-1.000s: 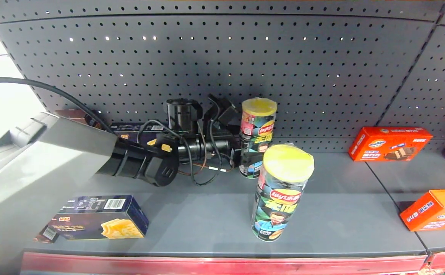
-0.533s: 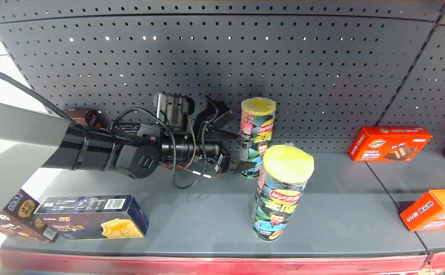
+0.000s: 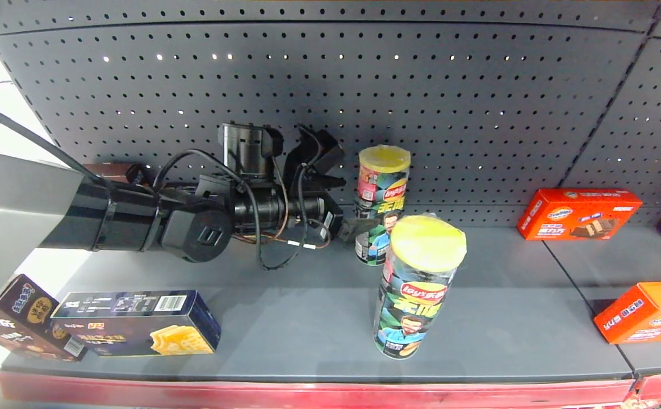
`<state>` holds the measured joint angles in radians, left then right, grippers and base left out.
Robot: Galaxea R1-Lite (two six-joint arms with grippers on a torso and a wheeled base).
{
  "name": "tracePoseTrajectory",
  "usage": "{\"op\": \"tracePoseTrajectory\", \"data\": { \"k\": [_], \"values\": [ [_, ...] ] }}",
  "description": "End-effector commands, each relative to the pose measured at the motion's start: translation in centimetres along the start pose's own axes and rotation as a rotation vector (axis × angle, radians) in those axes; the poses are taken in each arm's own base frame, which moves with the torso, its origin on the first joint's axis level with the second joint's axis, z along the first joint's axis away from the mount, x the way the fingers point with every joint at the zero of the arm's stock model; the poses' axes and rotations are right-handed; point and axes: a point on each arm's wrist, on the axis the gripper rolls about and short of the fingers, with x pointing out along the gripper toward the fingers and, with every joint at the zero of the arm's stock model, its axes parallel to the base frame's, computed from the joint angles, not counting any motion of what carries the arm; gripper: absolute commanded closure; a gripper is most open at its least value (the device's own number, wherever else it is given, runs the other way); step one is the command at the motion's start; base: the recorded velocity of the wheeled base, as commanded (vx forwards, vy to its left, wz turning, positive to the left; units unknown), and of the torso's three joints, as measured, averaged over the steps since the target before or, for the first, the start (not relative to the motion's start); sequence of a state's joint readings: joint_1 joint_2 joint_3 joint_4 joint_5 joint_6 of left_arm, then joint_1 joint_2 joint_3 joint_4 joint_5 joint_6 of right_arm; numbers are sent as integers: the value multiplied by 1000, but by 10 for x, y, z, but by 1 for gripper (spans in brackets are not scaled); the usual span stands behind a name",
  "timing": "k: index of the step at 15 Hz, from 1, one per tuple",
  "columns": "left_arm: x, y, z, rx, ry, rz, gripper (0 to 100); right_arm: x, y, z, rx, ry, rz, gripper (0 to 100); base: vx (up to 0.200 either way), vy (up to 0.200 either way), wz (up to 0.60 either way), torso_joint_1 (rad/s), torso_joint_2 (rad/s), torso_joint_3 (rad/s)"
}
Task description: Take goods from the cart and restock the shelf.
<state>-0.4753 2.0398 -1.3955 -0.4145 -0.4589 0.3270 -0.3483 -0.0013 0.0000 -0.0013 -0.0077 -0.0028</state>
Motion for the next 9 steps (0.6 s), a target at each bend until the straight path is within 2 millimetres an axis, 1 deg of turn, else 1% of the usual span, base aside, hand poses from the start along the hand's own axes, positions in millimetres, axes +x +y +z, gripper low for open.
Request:
{"op": "tracePoseTrajectory", "data": {
  "k": [1,3,9],
  "values": [
    [0,1,3,-12,-21,28,0,0,0,0,0,1,0,0,0,0,0,0,0,0],
    [-1,3,5,-13,-45,56,0,0,0,0,0,1,0,0,0,0,0,0,0,0],
    [-3,7,5,-8,-27,126,0,0,0,0,0,1,0,0,0,0,0,0,0,0]
  ]
}}
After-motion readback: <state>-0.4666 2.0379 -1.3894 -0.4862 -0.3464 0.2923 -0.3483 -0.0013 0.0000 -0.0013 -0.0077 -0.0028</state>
